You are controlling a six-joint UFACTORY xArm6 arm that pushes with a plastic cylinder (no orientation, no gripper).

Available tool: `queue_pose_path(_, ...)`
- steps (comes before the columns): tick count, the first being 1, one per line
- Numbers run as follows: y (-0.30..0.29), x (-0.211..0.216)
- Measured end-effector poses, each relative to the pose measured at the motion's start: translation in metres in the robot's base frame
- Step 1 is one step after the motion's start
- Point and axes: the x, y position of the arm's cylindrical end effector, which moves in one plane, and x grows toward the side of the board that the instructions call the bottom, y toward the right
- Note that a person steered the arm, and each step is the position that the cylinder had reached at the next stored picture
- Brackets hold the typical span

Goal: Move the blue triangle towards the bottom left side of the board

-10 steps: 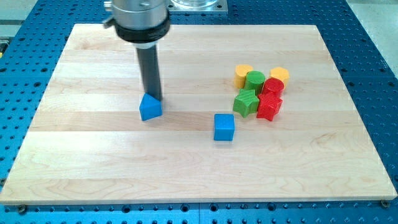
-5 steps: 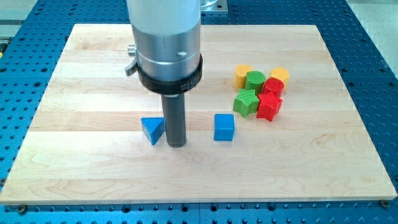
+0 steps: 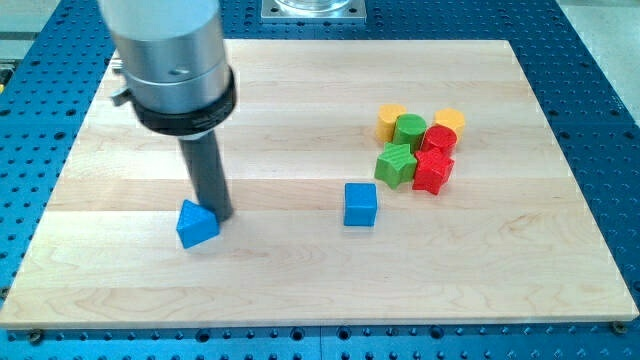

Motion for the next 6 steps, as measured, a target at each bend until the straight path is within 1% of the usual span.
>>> queue_pose_path(1, -0.028, 0.008)
queue_pose_path(2, -0.027, 0.03)
queue_pose_path(3, 0.02, 0.036)
queue_pose_path(4, 0.034, 0.046)
queue_pose_path(5, 0.019, 0.075)
queue_pose_path(6, -0.017, 0.066)
